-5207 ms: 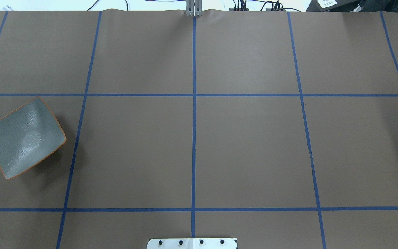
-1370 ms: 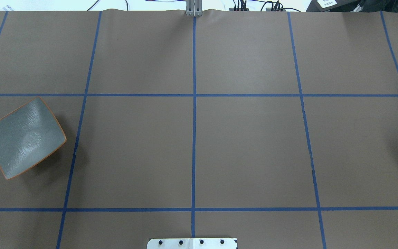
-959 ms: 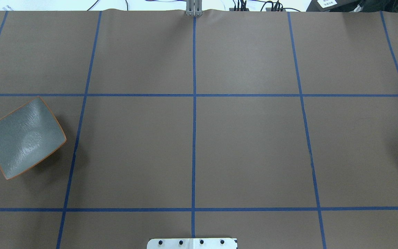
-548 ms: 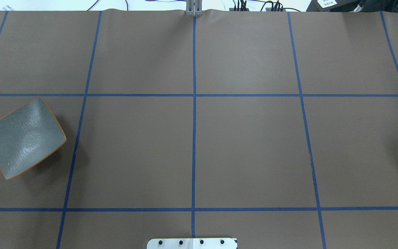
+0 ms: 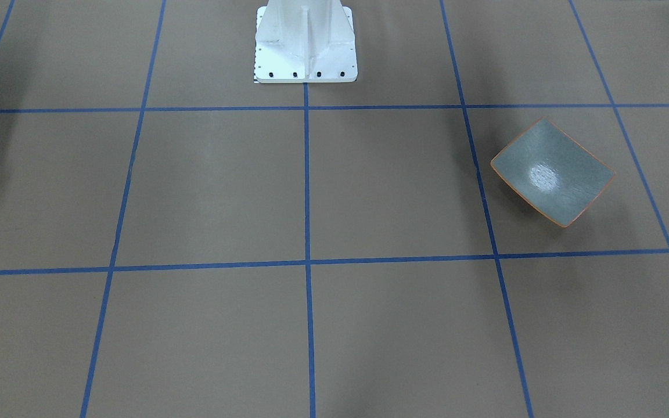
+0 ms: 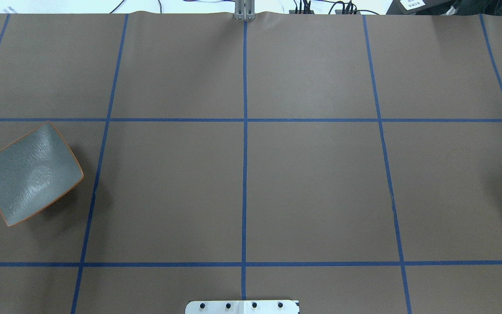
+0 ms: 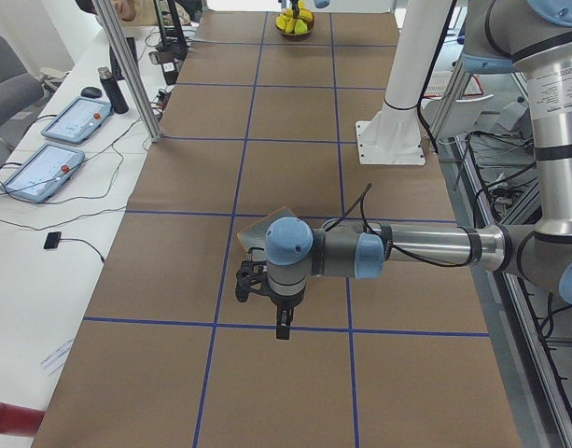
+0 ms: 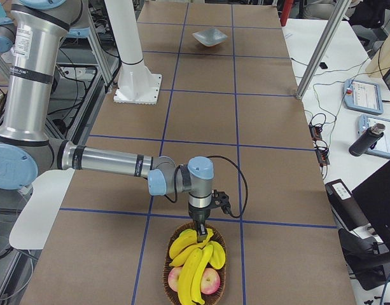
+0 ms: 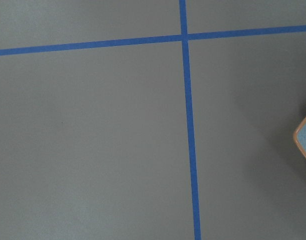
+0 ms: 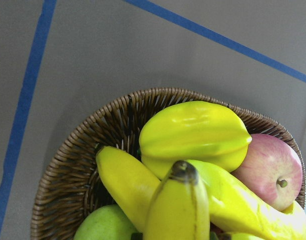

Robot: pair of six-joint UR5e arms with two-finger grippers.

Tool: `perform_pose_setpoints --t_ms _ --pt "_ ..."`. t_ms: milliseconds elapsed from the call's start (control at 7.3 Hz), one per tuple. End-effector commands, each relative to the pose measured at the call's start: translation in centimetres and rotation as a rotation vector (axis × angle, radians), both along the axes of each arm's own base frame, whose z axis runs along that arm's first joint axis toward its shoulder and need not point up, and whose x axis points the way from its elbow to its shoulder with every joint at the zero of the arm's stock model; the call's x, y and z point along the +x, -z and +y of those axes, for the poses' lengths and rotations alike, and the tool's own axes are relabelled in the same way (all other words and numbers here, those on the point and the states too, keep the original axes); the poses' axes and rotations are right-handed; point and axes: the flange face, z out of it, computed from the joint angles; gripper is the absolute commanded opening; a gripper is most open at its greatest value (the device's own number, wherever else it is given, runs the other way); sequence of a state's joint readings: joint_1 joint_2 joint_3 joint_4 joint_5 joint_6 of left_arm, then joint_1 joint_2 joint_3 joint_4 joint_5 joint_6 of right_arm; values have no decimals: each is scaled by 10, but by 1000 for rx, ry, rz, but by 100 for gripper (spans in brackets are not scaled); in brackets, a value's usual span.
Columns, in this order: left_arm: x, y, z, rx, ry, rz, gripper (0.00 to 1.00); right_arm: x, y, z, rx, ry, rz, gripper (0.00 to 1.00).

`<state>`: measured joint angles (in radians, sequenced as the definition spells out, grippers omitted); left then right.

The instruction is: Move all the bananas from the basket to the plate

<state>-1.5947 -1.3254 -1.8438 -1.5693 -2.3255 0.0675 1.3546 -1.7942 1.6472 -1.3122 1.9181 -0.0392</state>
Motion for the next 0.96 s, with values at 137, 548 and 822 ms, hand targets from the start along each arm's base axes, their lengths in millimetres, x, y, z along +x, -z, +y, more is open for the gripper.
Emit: perform_pose_setpoints --t_ms 137,548,822 --pt "0 -1 0 -3 1 0 100 20 33 -3 74 9 -18 0" --pt "0 -2 0 -5 1 0 100 15 54 -4 93 21 -119 0" --pt "0 -3 1 -9 1 0 100 12 60 -8 101 24 -140 0"
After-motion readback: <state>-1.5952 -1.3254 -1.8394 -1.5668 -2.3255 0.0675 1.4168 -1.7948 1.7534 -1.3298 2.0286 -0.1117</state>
